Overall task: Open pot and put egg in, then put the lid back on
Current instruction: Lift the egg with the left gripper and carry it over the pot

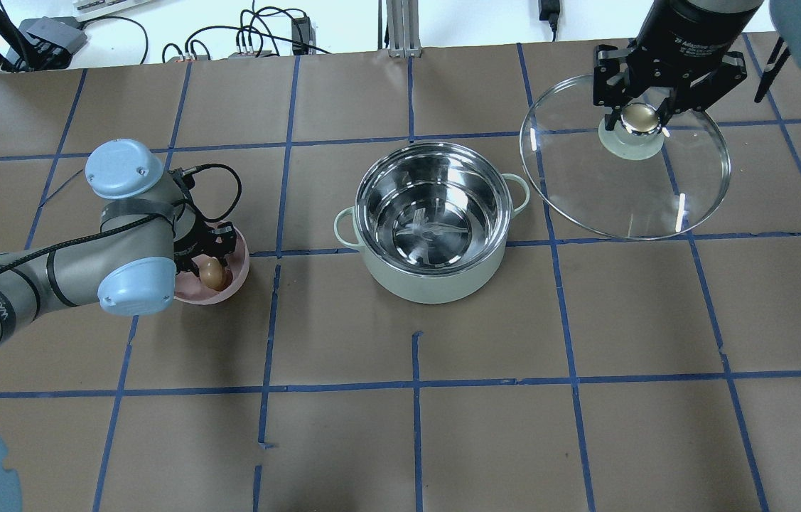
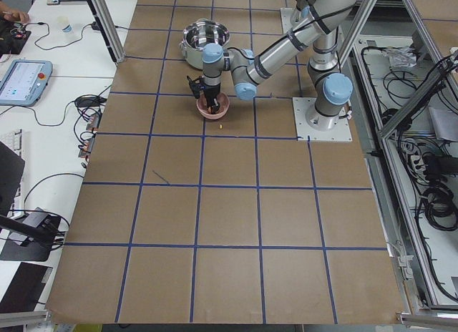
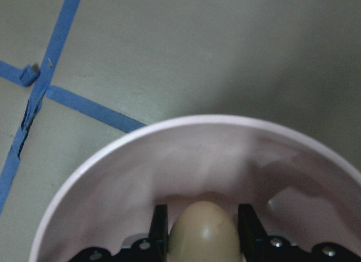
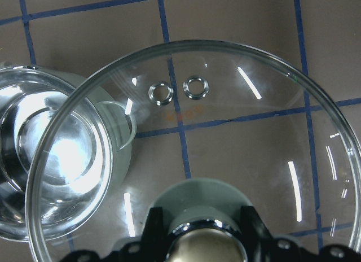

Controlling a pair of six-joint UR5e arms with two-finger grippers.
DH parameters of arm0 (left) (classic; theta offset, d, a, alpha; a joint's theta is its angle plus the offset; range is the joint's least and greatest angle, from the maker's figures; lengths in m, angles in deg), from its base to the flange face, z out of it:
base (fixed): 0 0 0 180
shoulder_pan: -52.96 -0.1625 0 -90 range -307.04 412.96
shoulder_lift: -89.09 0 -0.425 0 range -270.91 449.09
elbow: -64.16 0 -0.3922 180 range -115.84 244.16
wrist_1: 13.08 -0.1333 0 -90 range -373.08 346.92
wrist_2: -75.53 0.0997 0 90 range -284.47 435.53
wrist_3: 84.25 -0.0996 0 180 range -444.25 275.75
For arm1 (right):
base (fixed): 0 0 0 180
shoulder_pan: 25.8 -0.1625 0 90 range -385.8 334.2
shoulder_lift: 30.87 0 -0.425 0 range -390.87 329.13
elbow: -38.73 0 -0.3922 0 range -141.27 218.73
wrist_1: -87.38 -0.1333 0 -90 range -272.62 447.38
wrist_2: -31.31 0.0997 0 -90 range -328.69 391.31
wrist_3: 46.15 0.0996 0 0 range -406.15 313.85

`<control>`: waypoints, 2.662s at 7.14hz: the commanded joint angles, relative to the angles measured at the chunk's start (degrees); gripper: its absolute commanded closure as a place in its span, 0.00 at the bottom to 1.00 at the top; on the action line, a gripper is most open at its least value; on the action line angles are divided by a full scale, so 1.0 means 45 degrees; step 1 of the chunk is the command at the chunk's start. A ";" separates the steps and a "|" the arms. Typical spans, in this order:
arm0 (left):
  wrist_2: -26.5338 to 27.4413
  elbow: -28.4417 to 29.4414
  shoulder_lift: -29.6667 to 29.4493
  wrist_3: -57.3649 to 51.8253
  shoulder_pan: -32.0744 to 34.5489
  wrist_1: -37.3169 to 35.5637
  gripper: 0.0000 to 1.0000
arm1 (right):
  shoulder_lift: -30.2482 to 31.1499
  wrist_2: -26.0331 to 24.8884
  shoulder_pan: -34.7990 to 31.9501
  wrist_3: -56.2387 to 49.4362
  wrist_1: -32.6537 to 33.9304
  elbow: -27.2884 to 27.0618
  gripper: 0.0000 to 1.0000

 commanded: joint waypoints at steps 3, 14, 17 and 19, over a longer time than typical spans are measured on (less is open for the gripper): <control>-0.0110 0.0027 0.0133 -0.0044 0.0002 -0.0043 0.77 | 0.0000 0.0000 0.0007 -0.0005 0.0006 0.0044 0.90; -0.1419 0.5198 0.1055 -0.0103 0.4293 0.4175 0.77 | 0.0000 0.0410 0.0026 -0.0025 -0.0013 0.0083 0.94; -0.1477 0.5770 -0.0272 -0.0024 0.5645 0.2777 0.77 | 0.0000 0.0410 0.0026 -0.0005 -0.0013 0.0063 0.94; -0.1771 0.5557 -0.0666 -0.0102 0.6113 0.2012 0.78 | 0.0000 0.0430 0.0046 -0.0005 -0.0013 0.0064 0.93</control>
